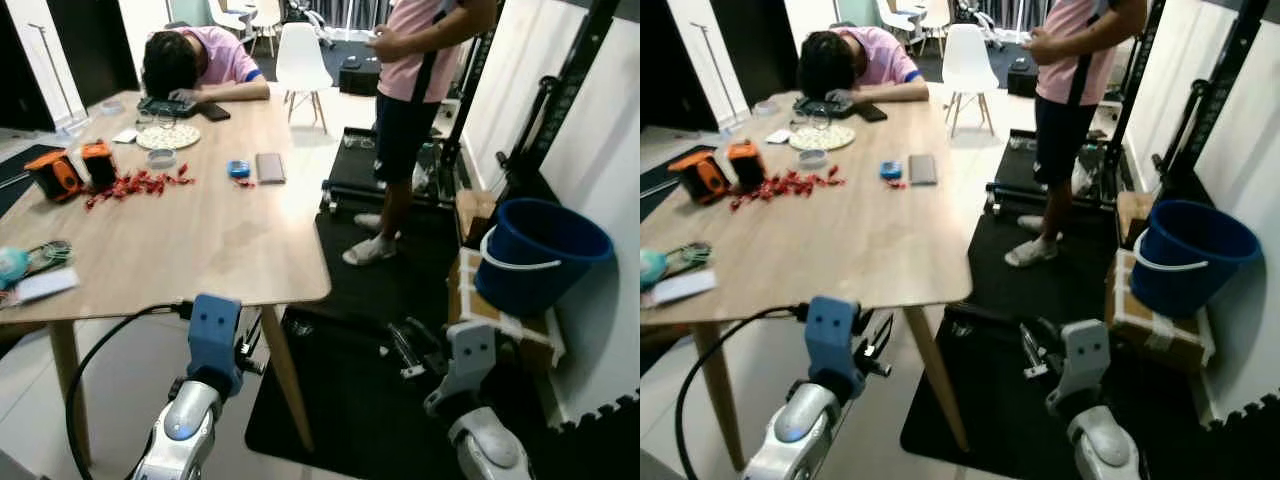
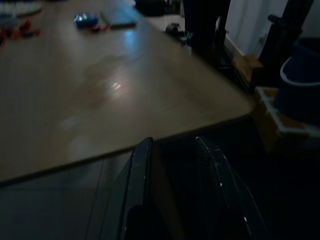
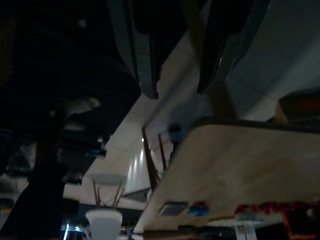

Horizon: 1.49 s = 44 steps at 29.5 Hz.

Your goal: Hang keys on a hook

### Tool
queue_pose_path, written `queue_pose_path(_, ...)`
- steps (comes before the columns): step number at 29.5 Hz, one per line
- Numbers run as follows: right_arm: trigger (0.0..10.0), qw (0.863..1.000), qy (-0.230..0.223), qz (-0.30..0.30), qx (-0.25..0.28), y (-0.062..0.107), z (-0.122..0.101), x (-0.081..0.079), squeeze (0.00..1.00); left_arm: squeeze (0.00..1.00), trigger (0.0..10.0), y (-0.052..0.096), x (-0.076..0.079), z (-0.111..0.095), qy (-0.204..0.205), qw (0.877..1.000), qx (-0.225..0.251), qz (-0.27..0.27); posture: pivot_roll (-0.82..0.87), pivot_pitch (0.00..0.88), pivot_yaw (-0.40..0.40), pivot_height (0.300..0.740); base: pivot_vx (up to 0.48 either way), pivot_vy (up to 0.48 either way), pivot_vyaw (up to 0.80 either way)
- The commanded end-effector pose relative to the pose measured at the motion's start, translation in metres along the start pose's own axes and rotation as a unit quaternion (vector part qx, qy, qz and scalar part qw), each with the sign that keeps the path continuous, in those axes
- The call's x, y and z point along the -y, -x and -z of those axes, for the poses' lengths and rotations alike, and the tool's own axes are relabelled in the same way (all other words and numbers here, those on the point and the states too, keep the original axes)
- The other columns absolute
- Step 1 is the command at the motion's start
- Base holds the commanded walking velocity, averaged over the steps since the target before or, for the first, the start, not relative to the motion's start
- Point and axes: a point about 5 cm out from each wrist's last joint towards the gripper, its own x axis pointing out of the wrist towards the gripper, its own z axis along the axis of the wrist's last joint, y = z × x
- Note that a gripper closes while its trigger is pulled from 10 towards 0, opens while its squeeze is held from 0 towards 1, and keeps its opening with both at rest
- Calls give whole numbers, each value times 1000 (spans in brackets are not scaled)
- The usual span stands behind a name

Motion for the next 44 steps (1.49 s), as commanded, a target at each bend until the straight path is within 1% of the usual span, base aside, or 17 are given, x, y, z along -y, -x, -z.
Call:
queue_pose_path(1, 10000, 1000, 2, -3, -7, 2, 3, 0, 0, 0, 10000, 1, 0, 2, 0, 1000, -6, 1, 37, 57, -14, 740, 0, 405, 0)
queue_pose_path(19, 10000, 1000, 2, -5, -5, -1, 2, -2, 0, 0, 10000, -1, 0, 1, 0, 1000, -2, 3, 37, 51, -13, 740, 0, 378, 0)
queue_pose_path(44, 10000, 1000, 4, -9, -4, -2, 2, -2, 0, 0, 10000, -2, 4, 0, -6, 1000, 2, 15, 34, 42, -14, 740, 0, 0, 0)
